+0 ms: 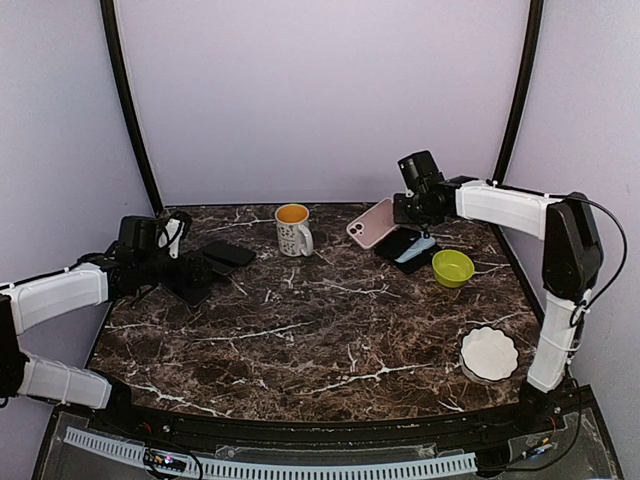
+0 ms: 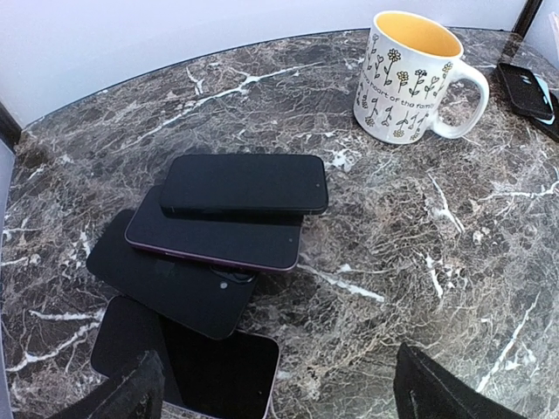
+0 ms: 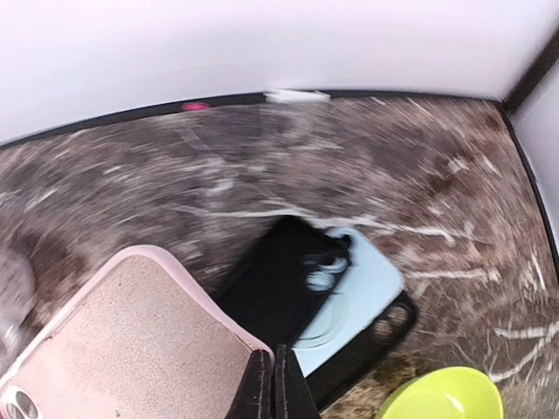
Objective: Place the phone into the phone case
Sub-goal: Pick up the phone case from the corner of the board, then pass from the right arm to the left
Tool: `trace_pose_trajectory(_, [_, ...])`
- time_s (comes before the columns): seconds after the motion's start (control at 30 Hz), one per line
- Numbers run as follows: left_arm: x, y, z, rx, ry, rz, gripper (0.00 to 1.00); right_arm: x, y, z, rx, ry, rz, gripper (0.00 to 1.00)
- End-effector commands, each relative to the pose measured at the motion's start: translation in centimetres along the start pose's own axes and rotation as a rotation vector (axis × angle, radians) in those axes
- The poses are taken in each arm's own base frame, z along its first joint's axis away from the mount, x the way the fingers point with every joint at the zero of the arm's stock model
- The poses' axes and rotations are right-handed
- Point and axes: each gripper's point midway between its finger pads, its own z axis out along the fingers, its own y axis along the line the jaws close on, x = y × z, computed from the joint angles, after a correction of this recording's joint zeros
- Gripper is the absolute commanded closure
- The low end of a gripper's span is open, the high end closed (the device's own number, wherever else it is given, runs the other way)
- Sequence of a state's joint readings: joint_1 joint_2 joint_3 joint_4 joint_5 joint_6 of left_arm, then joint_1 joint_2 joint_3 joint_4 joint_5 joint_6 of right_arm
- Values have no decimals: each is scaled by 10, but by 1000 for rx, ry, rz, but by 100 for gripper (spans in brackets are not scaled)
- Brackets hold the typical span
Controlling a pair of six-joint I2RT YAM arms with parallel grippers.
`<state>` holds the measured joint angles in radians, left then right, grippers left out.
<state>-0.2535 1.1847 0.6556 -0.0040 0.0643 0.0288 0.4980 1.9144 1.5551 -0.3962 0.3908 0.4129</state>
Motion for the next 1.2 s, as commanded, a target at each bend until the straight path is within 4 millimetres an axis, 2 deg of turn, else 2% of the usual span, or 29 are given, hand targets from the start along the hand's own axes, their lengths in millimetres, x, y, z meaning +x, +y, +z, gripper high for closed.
trace_pose_trajectory(0.0, [-18, -5, -10, 21, -54, -5, 6, 17, 63, -40, -254, -23, -271, 100])
trace_pose_trajectory(0.07, [-19, -6, -11, 28, -59, -7, 6, 27, 85, -59, -362, -26, -335, 100])
trace_pose_trajectory(0.13, [-23, -11, -14, 57, -72, -6, 8, 33, 97, -72, -415, -31, -353, 100])
trace_pose_trajectory(0.2, [-31, -30, -20, 162, -102, 3, 11, 26, 90, -74, -350, -28, -246, 100])
trace_pose_trajectory(0.27, [-45, -56, -30, 292, -152, -14, 16, 21, 81, -73, -279, 13, -71, 100])
trace_pose_trajectory(0.33, [-60, -80, -43, 377, -214, -71, 19, 16, 79, -81, -250, 25, 95, 100])
trace_pose_trajectory(0.4, [-77, -94, -53, 398, -287, -204, 20, 9, 94, -98, -288, -43, 163, 100])
trace_pose_trajectory(0.43, [-85, -102, -58, 417, -331, -326, 20, 7, 103, -107, -306, -78, 188, 100])
trace_pose_trajectory(0.47, [-99, -101, -64, 407, -409, -389, 20, 4, 112, -116, -323, -106, 205, 100])
trace_pose_trajectory(0.5, [-91, -120, -64, 460, -384, -481, 20, 1, 120, -123, -332, -122, 220, 100])
trace_pose_trajectory(0.53, [-101, -123, -69, 462, -441, -528, 20, 2, 129, -130, -339, -128, 225, 100])
trace_pose_trajectory(0.57, [-97, -143, -69, 504, -421, -562, 20, 2, 134, -135, -338, -138, 230, 100])
trace_pose_trajectory(0.6, [-103, -148, -71, 505, -450, -580, 18, 1, 139, -139, -334, -152, 228, 100])
trace_pose_trajectory(0.63, [-102, -168, -71, 541, -428, -574, 17, 0, 143, -145, -331, -168, 226, 100])
trace_pose_trajectory(0.7, [-102, -190, -69, 569, -412, -562, 15, -2, 147, -154, -326, -195, 225, 100])
trace_pose_trajectory(0.77, [-99, -198, -62, 579, -385, -591, 15, -6, 151, -162, -336, -218, 222, 100])
trace_pose_trajectory(0.9, [-107, -197, -65, 611, -442, -650, 17, -9, 156, -177, -351, -243, 202, 100])
trace_pose_trajectory(1.03, [-118, -199, -66, 610, -473, -628, 26, -7, 165, -188, -388, -255, 177, 100])
trace_pose_trajectory(1.17, [-121, -214, -64, 666, -453, -598, 35, -11, 169, -196, -404, -268, 163, 100])
